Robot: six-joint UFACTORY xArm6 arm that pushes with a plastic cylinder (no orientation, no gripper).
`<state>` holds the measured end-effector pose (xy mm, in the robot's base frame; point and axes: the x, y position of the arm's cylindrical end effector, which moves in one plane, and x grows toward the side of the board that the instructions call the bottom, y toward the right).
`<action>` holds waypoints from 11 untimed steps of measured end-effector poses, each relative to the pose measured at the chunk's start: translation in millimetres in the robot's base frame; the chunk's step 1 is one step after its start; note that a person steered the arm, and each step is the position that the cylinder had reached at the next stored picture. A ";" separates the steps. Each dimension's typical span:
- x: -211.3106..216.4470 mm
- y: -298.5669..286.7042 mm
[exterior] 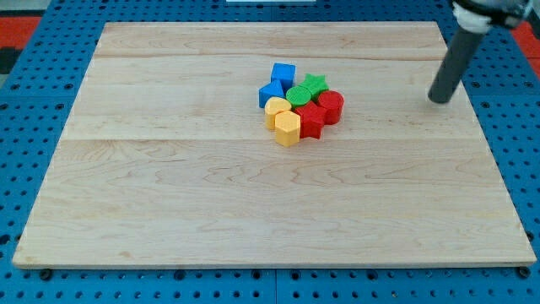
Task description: Move your arm to the blue cube
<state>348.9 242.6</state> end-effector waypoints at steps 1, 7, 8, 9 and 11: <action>-59.0 -28.3; 24.3 -229.3; 52.0 -229.3; 68.6 -233.8; 103.0 -260.8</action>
